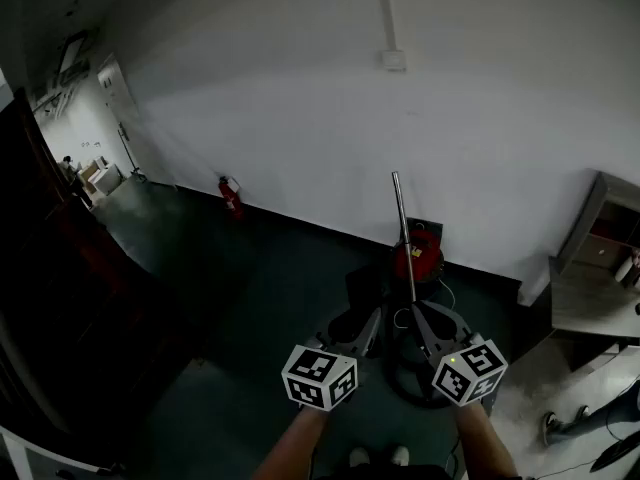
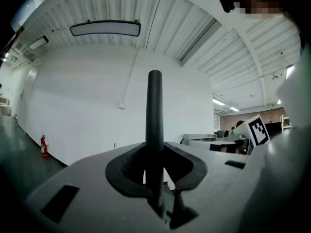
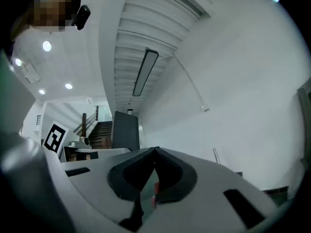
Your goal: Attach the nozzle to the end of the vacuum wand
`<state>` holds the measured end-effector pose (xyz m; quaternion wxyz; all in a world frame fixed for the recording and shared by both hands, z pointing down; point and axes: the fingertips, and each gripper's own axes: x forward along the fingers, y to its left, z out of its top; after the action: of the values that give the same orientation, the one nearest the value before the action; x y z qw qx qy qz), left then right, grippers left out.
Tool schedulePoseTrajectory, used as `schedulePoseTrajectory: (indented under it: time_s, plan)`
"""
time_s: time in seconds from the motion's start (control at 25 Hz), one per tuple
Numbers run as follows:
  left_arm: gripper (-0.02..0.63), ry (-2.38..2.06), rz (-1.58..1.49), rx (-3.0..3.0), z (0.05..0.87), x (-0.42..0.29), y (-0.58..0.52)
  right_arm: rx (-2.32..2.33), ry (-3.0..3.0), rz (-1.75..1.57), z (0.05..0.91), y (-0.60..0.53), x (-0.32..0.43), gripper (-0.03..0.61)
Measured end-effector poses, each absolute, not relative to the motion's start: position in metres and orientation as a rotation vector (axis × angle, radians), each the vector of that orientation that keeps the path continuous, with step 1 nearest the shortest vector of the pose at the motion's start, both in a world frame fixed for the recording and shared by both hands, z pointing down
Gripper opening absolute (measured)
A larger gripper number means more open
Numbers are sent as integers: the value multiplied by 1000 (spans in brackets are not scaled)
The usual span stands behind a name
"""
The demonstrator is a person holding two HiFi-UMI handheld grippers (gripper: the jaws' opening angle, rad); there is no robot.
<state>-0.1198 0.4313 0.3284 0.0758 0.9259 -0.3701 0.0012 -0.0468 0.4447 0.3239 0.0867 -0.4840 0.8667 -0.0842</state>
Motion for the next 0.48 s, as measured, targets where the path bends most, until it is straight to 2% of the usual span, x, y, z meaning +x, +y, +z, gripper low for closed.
schedulePoseTrajectory:
  time_s: [0.48]
  plan:
    - [86,-1128,2,2764,333,-136,433,-1414,2570,-273,325,445,-59,18]
